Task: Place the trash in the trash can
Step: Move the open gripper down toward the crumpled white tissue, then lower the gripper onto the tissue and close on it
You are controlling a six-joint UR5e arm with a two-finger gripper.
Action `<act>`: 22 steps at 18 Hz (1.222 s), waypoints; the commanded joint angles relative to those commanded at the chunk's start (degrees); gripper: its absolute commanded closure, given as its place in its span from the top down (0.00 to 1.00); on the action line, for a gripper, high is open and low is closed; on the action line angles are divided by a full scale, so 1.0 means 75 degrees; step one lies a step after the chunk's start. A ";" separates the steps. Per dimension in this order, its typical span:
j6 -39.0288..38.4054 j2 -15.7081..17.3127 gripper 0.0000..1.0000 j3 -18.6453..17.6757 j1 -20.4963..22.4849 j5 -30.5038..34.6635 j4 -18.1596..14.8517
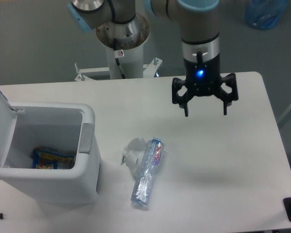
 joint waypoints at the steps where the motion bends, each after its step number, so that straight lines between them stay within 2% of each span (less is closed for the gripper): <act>1: 0.0023 0.0000 1.00 -0.0152 -0.0059 0.0023 0.0023; 5: 0.0466 -0.0047 1.00 -0.0539 -0.0141 0.0047 0.0012; 9: 0.2000 -0.0175 1.00 -0.1101 -0.0328 0.0047 0.0023; 13: 0.2822 -0.0515 1.00 -0.1313 -0.0574 0.0070 0.0023; 17: 0.2906 -0.1007 1.00 -0.1384 -0.1007 0.0082 0.0117; 22: 0.2789 -0.1206 1.00 -0.1454 -0.1219 0.0059 0.0129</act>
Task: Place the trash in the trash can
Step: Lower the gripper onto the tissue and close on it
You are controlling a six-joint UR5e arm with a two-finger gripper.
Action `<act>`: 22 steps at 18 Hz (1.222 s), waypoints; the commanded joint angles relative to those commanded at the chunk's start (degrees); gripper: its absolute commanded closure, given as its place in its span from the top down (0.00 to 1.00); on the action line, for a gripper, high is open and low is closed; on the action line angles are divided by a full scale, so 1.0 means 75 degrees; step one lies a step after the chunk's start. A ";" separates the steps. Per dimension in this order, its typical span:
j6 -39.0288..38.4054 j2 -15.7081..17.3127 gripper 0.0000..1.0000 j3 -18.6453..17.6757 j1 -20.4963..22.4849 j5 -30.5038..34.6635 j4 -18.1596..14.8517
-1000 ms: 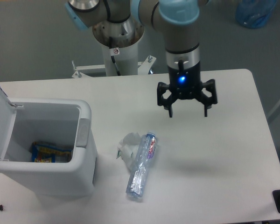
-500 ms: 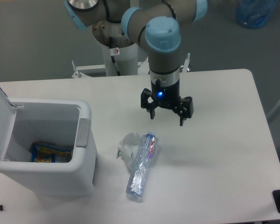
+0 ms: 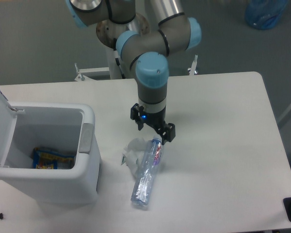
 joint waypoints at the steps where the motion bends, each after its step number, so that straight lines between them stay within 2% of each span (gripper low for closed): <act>1: -0.0012 -0.0024 1.00 0.0000 -0.0071 0.0000 0.0000; 4: -0.0187 -0.0118 1.00 0.0012 -0.0141 0.0012 0.0000; 6: -0.0293 -0.0118 0.91 0.0023 -0.0142 0.0012 0.0012; 15: -0.0516 -0.0118 0.23 0.0035 -0.0188 0.0012 0.0000; 17: -0.0516 -0.0106 0.05 0.0023 -0.0188 0.0023 -0.0012; 20: -0.0516 -0.0106 0.00 0.0023 -0.0200 0.0012 -0.0012; 22: -0.0504 -0.0095 0.00 0.0035 -0.0200 0.0012 -0.0023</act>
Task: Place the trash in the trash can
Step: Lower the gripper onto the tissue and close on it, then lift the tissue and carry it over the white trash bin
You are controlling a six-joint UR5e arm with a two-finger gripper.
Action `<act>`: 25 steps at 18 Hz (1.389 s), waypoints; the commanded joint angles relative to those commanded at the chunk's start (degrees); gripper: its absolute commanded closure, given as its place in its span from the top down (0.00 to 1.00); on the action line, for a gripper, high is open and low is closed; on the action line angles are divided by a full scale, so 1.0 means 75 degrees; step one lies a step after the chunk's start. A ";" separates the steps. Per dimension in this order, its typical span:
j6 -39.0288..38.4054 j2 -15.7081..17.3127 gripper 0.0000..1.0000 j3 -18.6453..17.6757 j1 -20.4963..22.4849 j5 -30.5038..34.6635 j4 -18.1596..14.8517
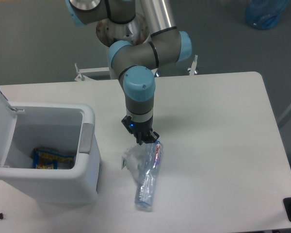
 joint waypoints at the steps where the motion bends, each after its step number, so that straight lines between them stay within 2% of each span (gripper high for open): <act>1: 0.0000 0.0000 0.00 0.0000 0.0000 -0.0012 0.0000; 8: 0.0047 0.0129 0.00 0.0117 0.0035 -0.0070 -0.0082; 12: 0.0082 0.0492 0.00 0.0234 0.0082 -0.0163 -0.0094; 18: -0.0186 0.1159 0.00 0.0340 0.0304 -0.1194 -0.0141; 21: -0.0433 0.1406 0.00 0.0398 0.0316 -0.1406 -0.0129; 23: -0.0666 0.1570 0.00 0.0538 0.0444 -0.1674 -0.0117; 25: -0.1343 0.1699 0.00 0.0819 0.0643 -0.2212 -0.0106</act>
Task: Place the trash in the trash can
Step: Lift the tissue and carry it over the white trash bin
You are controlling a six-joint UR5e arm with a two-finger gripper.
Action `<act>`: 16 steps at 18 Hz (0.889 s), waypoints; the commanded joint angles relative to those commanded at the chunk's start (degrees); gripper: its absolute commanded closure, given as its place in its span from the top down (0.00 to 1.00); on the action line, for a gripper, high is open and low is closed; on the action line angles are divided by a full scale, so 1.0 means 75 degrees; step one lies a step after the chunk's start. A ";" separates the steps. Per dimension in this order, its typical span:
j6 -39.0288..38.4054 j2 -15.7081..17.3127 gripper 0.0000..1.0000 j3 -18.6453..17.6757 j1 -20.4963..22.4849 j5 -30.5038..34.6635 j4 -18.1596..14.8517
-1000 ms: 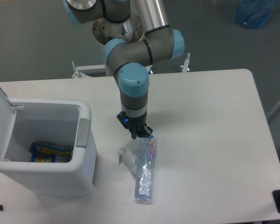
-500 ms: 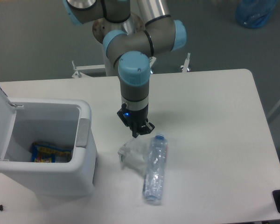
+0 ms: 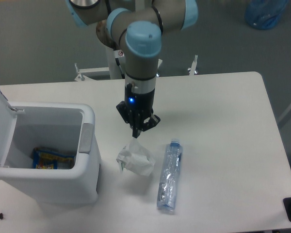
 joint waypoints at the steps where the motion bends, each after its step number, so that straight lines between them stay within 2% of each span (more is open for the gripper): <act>1: -0.0445 0.0035 0.00 0.0199 0.0094 -0.0328 0.0000; 8: -0.2557 0.0071 0.00 0.1524 0.0482 -0.1362 0.0047; 12: -0.3131 0.0562 0.00 0.1513 0.0365 -0.1502 0.0047; 16: -0.3648 0.1089 0.00 0.1374 0.0119 -0.2018 0.0000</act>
